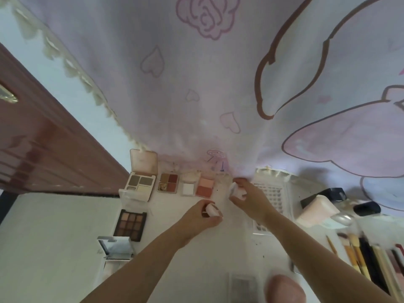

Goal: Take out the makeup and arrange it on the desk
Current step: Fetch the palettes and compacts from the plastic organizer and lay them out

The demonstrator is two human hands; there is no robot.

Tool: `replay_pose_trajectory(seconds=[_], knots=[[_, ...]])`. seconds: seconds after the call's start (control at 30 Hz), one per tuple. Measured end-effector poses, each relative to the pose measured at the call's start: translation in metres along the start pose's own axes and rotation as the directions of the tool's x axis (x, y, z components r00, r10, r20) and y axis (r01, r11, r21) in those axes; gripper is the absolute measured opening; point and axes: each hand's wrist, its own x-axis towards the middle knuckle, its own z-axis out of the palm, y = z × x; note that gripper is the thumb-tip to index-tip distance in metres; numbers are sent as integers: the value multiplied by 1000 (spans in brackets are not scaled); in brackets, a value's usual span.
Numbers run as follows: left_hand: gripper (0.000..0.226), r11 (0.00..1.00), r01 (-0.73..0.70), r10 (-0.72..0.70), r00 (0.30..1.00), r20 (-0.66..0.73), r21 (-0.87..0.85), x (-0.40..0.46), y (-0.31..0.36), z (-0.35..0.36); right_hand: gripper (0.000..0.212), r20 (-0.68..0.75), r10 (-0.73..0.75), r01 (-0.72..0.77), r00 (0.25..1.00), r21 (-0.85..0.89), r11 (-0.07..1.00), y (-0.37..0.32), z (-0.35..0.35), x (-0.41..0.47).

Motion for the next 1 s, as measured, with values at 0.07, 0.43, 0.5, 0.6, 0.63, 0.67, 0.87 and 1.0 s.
replay_pose_trajectory(seconds=[0.07,0.43,0.5,0.6,0.63,0.67,0.87,1.0], knots=[[38,989,-42,53,996,-77,142,4,-5,0,54,-15,-11,11,1000,-40,999,-3,4,12],[52,280,-29,680,711,-177,960,47,-8,29,56,-27,-152,110,988,-565,818,6,-1,35],[58,255,-9,683,709,-174,967,50,-9,30,56,-34,-162,113,986,-577,809,6,-2,36],[66,206,25,660,734,-158,978,56,-10,29,56,-27,-175,125,984,-592,796,4,-4,32],[66,196,39,643,749,-158,980,56,-11,29,56,-15,-166,127,986,-580,805,3,-6,29],[66,179,45,636,757,-150,983,56,-12,29,58,0,-157,129,988,-565,815,1,-9,25],[52,176,-106,678,734,-43,979,27,-21,29,39,41,-219,211,975,-482,851,-4,-29,-39],[35,132,-359,477,840,259,924,-20,-54,34,32,255,-167,279,952,-509,814,6,-8,-117]])
